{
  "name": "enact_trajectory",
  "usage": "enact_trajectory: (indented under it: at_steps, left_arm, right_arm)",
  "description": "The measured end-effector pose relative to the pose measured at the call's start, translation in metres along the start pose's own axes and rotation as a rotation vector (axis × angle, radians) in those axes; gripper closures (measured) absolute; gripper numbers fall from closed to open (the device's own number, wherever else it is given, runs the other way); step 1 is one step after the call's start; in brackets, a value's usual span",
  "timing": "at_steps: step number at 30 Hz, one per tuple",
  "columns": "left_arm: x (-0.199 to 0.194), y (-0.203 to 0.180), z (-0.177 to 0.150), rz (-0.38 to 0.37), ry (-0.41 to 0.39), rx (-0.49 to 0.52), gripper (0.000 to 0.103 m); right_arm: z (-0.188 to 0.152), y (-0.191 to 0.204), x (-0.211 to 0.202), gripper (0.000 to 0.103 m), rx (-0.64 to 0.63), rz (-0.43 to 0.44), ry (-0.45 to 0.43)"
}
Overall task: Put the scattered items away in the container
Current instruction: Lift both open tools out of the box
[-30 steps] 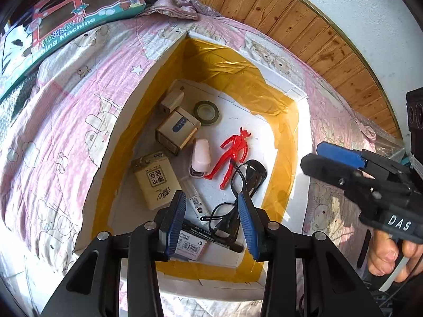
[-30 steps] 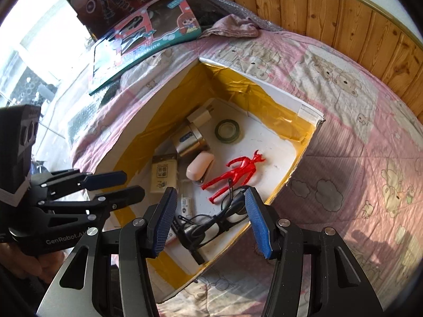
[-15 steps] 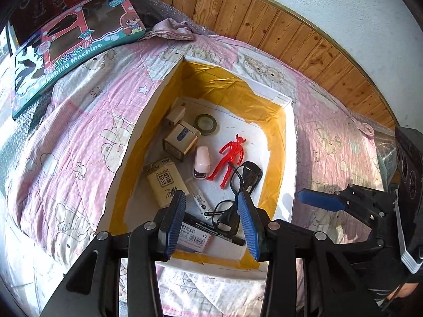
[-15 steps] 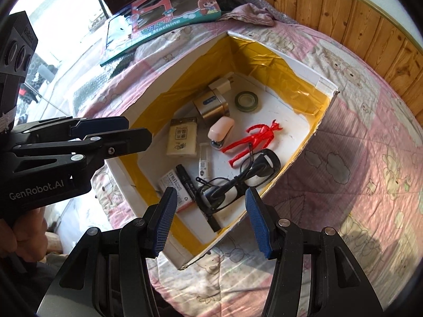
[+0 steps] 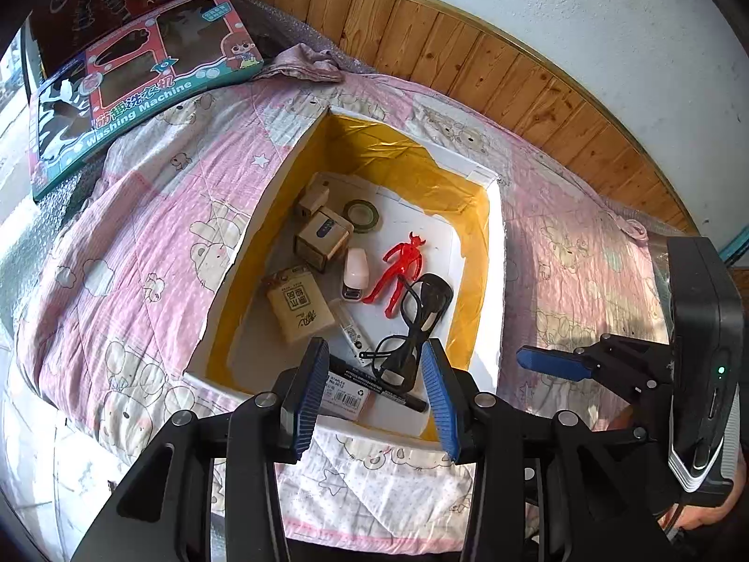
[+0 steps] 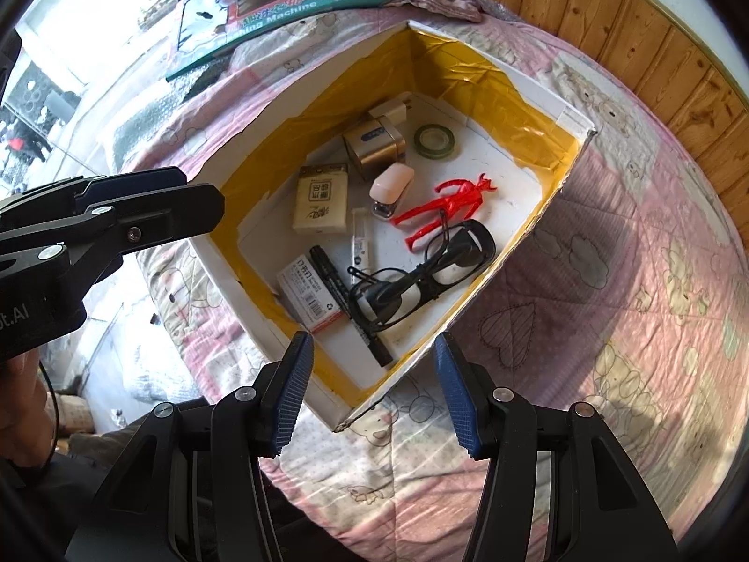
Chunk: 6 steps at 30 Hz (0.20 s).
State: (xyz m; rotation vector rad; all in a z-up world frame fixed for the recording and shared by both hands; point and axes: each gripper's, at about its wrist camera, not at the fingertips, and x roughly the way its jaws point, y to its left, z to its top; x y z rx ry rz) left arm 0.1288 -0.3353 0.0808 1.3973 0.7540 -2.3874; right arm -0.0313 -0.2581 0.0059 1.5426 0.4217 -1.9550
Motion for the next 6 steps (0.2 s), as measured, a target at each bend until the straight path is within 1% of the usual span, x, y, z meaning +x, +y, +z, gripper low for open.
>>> enact_trajectory:
  at_steps: [6]
  left_arm:
    - [-0.0077,-0.0002,-0.0032,-0.003,-0.013,0.002,0.06]
  right_arm:
    - [0.0004,0.01,-0.0094,0.046,-0.016,-0.004,-0.018]
